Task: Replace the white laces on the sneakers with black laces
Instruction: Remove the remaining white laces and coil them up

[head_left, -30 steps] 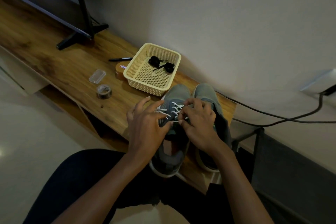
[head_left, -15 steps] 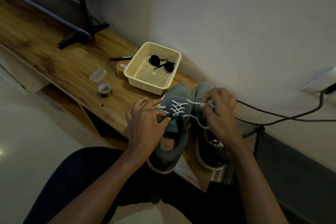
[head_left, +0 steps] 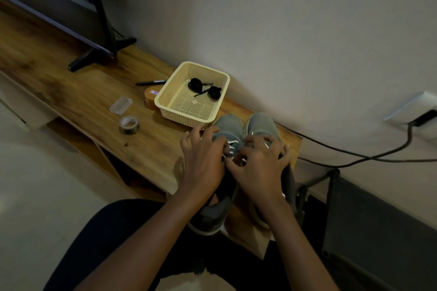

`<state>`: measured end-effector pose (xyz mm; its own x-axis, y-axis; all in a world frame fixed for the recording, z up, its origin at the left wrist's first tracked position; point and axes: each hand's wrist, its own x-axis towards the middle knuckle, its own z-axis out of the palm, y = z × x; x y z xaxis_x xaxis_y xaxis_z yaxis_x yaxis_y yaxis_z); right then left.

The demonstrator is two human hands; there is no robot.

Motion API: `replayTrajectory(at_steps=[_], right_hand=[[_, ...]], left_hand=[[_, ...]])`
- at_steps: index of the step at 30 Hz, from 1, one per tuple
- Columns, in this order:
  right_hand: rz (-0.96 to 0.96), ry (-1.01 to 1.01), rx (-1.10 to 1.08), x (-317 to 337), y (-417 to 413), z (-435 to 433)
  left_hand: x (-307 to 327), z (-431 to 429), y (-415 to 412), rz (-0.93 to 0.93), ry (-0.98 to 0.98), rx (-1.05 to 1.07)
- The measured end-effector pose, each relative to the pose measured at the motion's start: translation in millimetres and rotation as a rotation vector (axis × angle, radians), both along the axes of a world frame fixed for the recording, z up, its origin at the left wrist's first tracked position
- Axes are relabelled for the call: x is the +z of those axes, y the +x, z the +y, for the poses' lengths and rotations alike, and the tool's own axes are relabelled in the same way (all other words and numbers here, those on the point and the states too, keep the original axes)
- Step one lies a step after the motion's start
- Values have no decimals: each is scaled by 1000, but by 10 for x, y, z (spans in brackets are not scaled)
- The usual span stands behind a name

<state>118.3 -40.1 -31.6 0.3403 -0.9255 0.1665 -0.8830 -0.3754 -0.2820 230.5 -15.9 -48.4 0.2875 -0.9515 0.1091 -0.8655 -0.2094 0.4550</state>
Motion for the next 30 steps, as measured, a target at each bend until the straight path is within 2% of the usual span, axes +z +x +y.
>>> replayTrajectory(at_steps=[8,10,12,14,18,22,25,28,30], right_hand=[[-101,-180,-54,-142,-7,6],[-108,-197,-76,-156,6,14],[-118,-203,-96,-171,15,12],[-117,-205,-110,-183,21,9],[-117,-227,-119,-195,29,12],[-142,-229,-104,-193,38,11],[-149,-226,-103,-198,41,4],[-140,-233,-115,-201,37,4],[-142,-229,-119,-198,40,5]], left_hand=[[-69,-7,40,48,-65,-28],[-119,-11,53,160,-114,17],[-139,-36,104,377,-165,94],[-122,-74,164,499,-207,145],[-7,-50,161,450,-81,63],[-40,11,98,213,-21,-80],[-48,13,100,111,-43,-70],[-64,5,103,92,-59,-54],[-73,2,98,150,-91,-25]])
